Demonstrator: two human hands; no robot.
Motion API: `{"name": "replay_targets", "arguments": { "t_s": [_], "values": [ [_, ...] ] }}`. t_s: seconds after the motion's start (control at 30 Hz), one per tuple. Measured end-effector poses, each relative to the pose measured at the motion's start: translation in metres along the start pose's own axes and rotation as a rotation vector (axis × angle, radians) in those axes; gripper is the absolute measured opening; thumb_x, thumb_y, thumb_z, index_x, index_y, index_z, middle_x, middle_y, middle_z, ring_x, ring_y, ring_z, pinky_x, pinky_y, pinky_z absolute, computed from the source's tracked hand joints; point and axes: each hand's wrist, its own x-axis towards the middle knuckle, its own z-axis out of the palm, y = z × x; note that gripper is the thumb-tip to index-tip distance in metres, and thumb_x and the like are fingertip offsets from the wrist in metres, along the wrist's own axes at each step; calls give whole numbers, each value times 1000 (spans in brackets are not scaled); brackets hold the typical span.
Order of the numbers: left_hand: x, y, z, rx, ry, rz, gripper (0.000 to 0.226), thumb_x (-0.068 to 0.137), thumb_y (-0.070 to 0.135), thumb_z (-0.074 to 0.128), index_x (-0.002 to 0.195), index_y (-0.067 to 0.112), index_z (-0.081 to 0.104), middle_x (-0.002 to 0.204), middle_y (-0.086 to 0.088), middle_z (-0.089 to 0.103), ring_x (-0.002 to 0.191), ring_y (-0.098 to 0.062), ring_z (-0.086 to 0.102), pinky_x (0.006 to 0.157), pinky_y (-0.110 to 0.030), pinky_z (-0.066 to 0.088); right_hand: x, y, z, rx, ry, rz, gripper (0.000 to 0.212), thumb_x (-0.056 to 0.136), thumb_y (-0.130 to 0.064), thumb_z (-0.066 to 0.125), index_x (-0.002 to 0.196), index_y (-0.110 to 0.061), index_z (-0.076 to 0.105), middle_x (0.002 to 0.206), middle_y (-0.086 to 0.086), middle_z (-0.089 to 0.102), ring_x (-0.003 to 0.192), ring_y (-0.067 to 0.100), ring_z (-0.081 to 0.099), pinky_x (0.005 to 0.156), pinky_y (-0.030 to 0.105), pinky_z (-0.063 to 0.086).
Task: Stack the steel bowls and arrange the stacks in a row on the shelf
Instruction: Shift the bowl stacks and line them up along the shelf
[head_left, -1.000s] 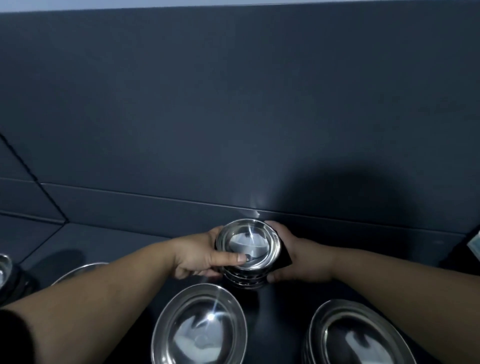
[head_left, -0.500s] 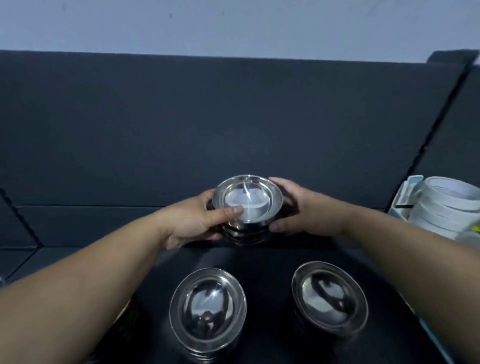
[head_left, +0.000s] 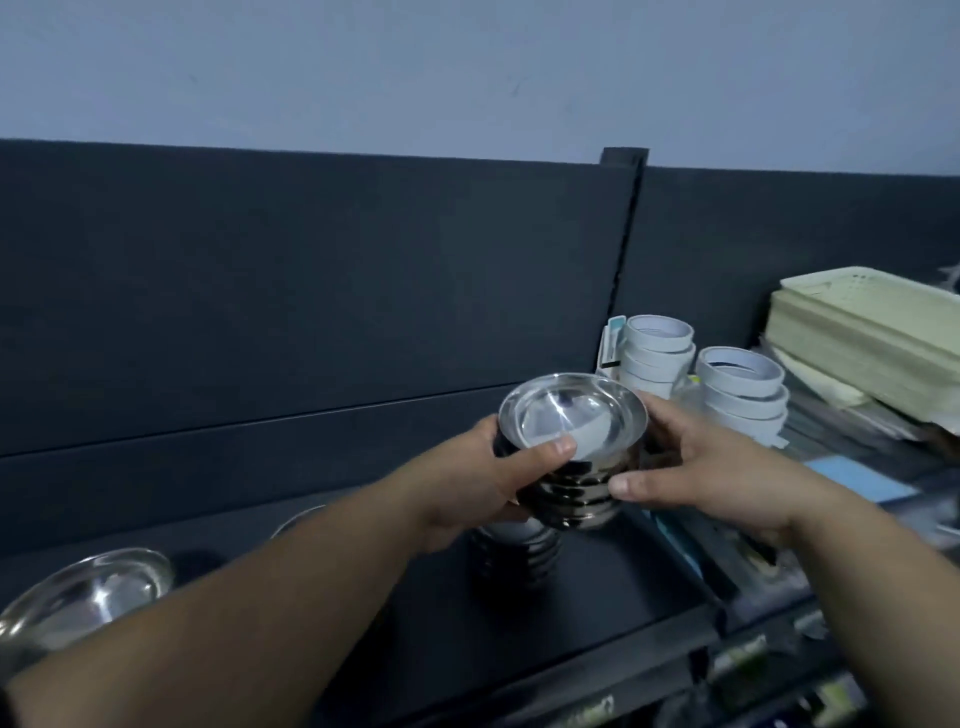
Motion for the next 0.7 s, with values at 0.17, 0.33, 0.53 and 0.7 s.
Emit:
{"name": "replay_targets", "arguments": {
  "t_s": [0.17, 0.33, 0.53, 0.7],
  "values": [
    [20, -38, 60, -46, -50, -51, 53, 78, 38, 77, 125, 29, 54, 108, 10, 72, 103, -9, 68, 92, -36, 56, -40, 47, -9, -5, 147, 136, 90, 53, -22, 93, 129, -37, 47, 110, -16, 71, 102, 0, 66, 89, 20, 52],
    [35, -88, 97, 30, 7, -63, 64, 75, 37, 80, 131, 31, 48, 119, 11, 68, 110, -4, 63, 98, -30, 52, -55, 107, -8, -16, 191, 193, 96, 51, -14, 95, 129, -38, 45, 112, -14, 69, 103, 2, 65, 85, 22, 55],
    [57, -123, 111, 153, 233, -57, 84, 66, 63, 75, 139, 40, 40, 129, 21, 59, 124, 0, 52, 110, -32, 40, -28, 151, 0, 24, 298, 72, 87, 51, -8, 93, 122, -33, 50, 111, -10, 68, 103, 7, 66, 87, 35, 57],
    [70, -127, 120, 245, 345, -43, 75, 87, 47, 64, 149, 33, 25, 143, 18, 45, 131, 3, 39, 99, 0, 29, -6, 166, 2, 130, 382, 120, 93, 59, -15, 92, 130, -36, 37, 117, -17, 60, 96, -10, 59, 73, 5, 45]
  ]
}}
